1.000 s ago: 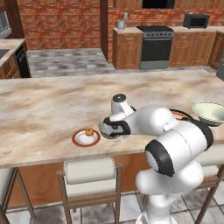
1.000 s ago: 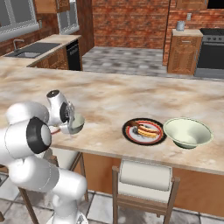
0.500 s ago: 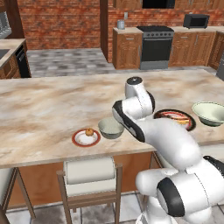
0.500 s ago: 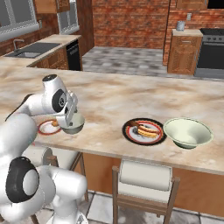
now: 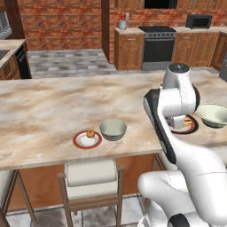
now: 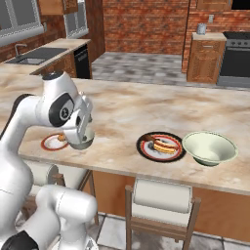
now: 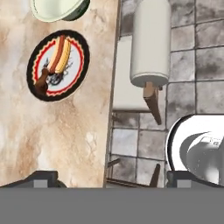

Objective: Take the smaller bowl and place it next to the appetizer plate on the dining counter , and place the larger bowl next to the plate with cooked food.

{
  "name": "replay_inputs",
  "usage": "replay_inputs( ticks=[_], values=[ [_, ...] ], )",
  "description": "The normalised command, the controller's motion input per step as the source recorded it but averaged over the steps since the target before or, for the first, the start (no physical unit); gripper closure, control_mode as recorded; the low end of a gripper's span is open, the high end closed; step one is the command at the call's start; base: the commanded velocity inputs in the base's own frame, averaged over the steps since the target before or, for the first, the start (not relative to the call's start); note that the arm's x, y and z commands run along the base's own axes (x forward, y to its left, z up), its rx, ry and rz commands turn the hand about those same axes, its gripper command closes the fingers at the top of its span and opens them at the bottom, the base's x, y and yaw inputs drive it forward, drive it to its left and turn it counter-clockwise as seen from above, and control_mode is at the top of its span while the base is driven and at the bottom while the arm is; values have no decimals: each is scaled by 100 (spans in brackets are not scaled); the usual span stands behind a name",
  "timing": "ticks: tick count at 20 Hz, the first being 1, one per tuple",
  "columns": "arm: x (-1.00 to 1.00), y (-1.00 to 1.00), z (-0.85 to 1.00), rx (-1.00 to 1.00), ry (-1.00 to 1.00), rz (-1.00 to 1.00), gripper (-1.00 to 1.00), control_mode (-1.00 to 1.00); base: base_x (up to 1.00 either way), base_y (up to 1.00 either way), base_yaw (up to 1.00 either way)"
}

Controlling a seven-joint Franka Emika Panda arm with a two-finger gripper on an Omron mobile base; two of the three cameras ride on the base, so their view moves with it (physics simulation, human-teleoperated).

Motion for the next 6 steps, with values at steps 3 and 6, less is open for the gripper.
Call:
replay_inputs(
  ticks=[3,6],
  values=[
    [-100,-57,67,1,-15,0,-100,-100,0,0,0],
    [-100,-51,57,5,-14,0,-100,-100,0,0,0]
  ],
)
